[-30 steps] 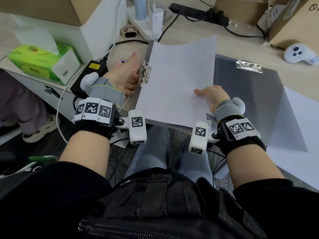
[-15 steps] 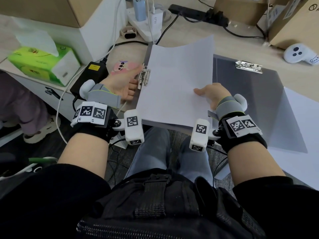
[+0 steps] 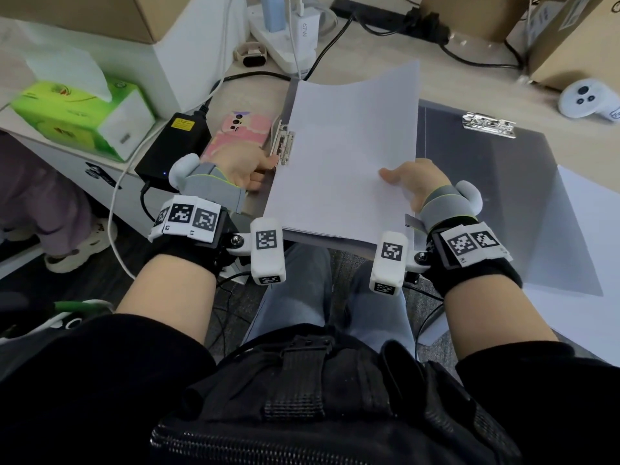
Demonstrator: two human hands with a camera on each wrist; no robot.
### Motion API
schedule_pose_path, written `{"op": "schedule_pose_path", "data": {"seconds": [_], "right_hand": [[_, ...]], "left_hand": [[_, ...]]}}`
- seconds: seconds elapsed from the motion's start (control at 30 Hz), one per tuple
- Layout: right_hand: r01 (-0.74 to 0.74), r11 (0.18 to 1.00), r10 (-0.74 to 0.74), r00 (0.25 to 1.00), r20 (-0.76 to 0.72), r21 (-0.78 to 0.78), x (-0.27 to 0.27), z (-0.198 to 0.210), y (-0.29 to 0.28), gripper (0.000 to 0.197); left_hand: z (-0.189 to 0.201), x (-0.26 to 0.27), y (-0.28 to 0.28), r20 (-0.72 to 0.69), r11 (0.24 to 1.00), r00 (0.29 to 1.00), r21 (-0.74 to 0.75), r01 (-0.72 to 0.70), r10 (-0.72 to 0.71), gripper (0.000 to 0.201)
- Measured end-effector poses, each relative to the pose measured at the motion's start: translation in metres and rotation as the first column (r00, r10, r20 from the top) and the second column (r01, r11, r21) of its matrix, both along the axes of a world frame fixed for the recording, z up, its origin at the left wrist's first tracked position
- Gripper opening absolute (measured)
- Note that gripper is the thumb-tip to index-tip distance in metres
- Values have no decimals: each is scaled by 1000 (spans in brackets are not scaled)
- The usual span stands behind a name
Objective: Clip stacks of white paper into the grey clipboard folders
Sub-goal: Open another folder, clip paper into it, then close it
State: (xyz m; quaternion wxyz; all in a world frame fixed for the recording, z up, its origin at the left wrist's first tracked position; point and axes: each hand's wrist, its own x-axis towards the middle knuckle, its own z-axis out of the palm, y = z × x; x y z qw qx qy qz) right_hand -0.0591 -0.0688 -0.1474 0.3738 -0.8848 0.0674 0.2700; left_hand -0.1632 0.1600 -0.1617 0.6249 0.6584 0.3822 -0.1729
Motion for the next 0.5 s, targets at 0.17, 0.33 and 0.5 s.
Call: {"op": "schedule_pose_path", "data": {"seconds": [0.17,0.33,0.5], "right_hand": [[-2,1000,1,1000,19,16,5,-7,-1,65],[84,991,-85,996,4,107,6,-11,-3,69],[67,983,-80,994,72,172,-1,-7,-7,65]], "left_hand": [[-13,7,3,16,992,998,110,-58,57,20],[-16,6,2,69,989,994,109,-97,90,5],[-7,5,-2,140,980,986,163,-111,89,10]]}}
